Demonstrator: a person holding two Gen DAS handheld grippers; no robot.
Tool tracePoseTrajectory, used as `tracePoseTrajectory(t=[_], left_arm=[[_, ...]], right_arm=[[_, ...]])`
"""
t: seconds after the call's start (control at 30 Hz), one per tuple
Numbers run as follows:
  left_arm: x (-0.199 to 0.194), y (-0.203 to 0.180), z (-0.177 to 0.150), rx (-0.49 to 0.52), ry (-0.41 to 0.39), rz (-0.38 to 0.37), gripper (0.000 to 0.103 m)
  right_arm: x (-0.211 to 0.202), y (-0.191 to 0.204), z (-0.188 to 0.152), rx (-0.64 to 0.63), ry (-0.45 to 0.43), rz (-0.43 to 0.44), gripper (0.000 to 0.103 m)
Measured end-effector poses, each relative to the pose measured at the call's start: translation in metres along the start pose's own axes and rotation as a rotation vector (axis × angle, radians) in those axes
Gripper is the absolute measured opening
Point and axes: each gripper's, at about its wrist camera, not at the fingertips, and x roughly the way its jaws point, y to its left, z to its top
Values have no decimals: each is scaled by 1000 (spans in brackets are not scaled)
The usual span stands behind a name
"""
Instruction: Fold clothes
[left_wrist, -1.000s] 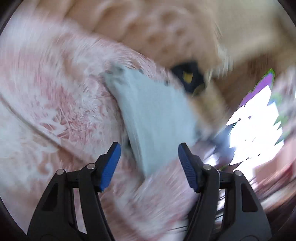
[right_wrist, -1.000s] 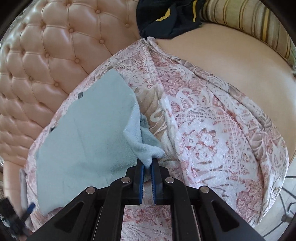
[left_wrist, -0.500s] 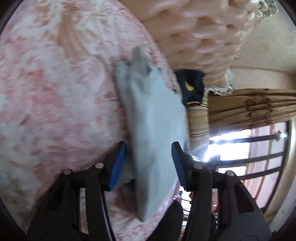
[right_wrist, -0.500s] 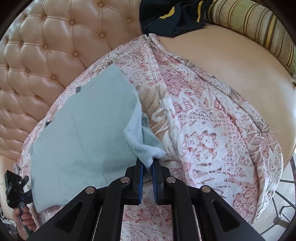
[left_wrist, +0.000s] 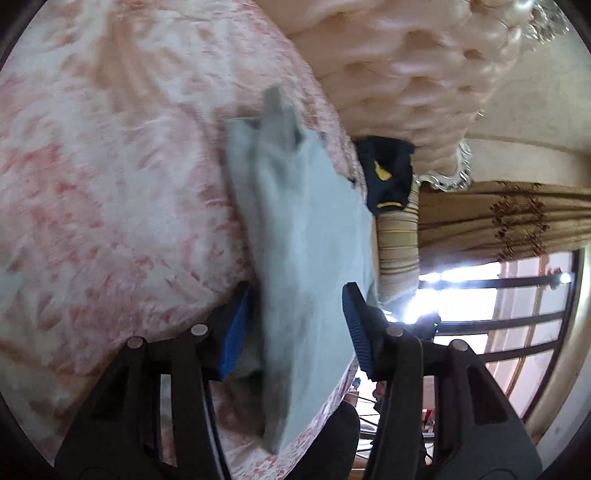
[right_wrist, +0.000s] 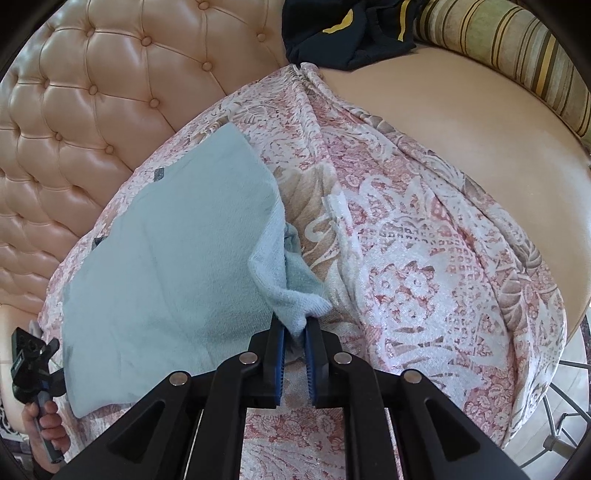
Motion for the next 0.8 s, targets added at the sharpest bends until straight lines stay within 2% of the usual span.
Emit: tracePoseTrajectory(t=[0.07,0.1,0.13,0.17,0.2,0.23,0.3,0.37,0.43,0.67,0.8], left_arm=[[8,-7,4,20,19,9,53],[11,-10,5,29,27,21,53],[12,-11,6,35,31,37,51],[13,-12,6,40,36,53,49],[14,-13,7,46,40,69,44],[14,-12,7,42,42,77,38],[11,-5,7,11,39,71,32],[10,-1,7,-15,31,63,32],[9,-3,6,-14,25,80,32],[15,-11,4,-5,-1,157,33],[18,-15,3,20,-9,191,32]], right_arm=[[-2,-1,1,-8,14,25,17],[-3,-2,1,-13,25,40,28],[-8,-4,1,-17,37,42,46],[-13,-5,2,-22,49,44,58],[-19,-7,2,-27,57,48,74],[-31,-11,5,-42,36,67,79],[-49,-20,18,-60,9,129,80],[-59,-29,38,-67,0,213,83],[-46,-34,66,-63,90,329,84],[15,-21,132,-84,202,443,84],[45,-22,126,-88,249,488,84]])
